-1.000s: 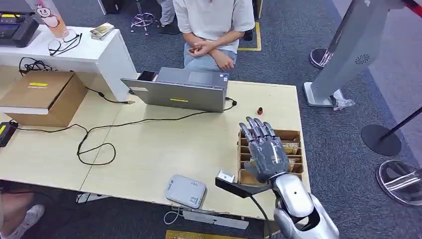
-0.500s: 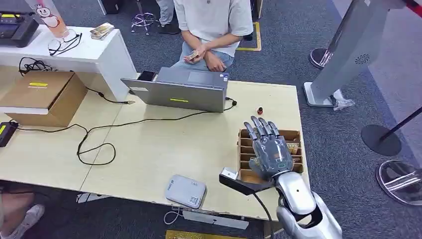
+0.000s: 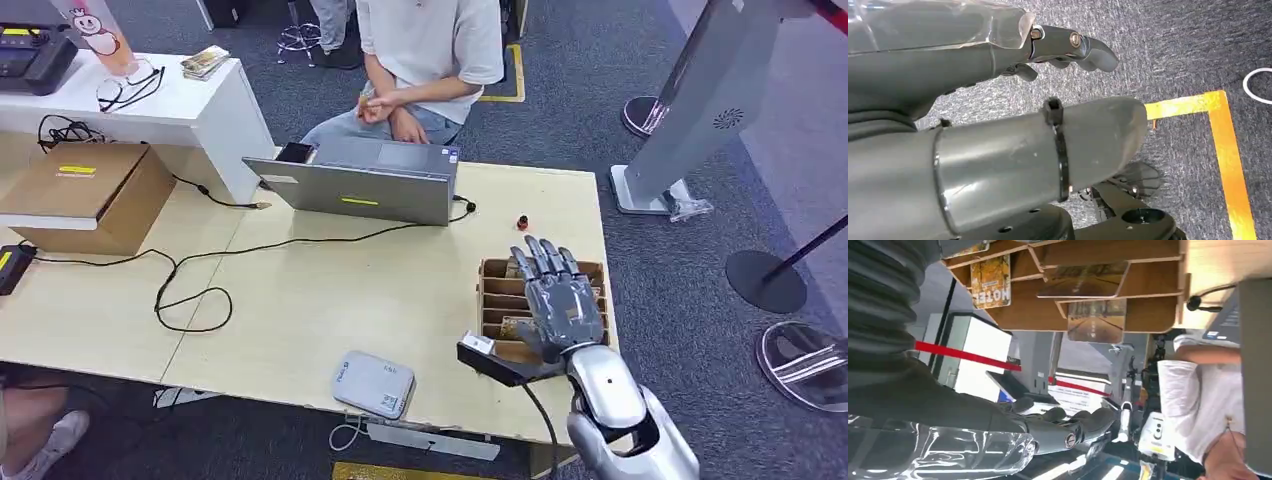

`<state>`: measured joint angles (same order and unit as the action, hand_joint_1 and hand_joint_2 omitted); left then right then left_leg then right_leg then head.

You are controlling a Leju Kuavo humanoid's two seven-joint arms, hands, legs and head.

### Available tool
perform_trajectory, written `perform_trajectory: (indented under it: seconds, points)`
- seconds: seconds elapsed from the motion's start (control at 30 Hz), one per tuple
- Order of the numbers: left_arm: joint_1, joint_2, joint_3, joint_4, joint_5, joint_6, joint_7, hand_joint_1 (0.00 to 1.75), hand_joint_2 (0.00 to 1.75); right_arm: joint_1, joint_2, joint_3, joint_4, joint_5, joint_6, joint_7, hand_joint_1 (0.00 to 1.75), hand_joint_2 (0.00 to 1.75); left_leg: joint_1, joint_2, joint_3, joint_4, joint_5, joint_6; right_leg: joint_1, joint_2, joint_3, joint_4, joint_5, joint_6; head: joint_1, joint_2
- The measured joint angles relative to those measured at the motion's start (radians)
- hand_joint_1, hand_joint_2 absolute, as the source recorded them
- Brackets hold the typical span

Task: Pass the card to the sensor for recognition and then transmit it.

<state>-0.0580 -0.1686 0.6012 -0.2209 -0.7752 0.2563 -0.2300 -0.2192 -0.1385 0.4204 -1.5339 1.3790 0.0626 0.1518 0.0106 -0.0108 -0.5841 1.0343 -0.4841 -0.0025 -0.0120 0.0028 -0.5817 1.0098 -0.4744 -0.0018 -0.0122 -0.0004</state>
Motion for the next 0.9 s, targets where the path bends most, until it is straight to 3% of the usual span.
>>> perform_trajectory:
  seconds: [0.73,0.8,0.87,0.9]
  points:
    - [-0.001,0.0,0.0,0.0,-0.008,-0.002,0.007,0.0,0.0,0.017,-0.015,-0.023,0.003,-0.012,0.0,0.003,0.09,1.75,0.0,0.0,0.0,0.0,0.0,0.0,0.0,0.0,0.0,0.0,0.0,0.0,0.0,0.0]
    - [-0.001,0.0,0.0,0.0,-0.009,-0.003,0.007,0.0,0.0,0.017,-0.015,-0.023,0.003,-0.012,0.0,0.003,0.14,1.75,0.0,0.0,0.0,0.0,0.0,0.0,0.0,0.0,0.0,0.0,0.0,0.0,0.0,0.0]
    - [-0.001,0.0,0.0,0.0,-0.009,-0.003,0.007,0.0,0.0,0.017,-0.015,-0.023,0.003,-0.012,0.0,0.003,0.54,1.75,0.0,0.0,0.0,0.0,0.0,0.0,0.0,0.0,0.0,0.0,0.0,0.0,0.0,0.0]
    - [-0.001,0.0,0.0,0.0,-0.01,-0.003,0.007,0.0,0.0,0.017,-0.015,-0.023,0.003,-0.013,0.0,0.003,0.44,1.75,0.0,0.0,0.0,0.0,0.0,0.0,0.0,0.0,0.0,0.0,0.0,0.0,0.0,0.0]
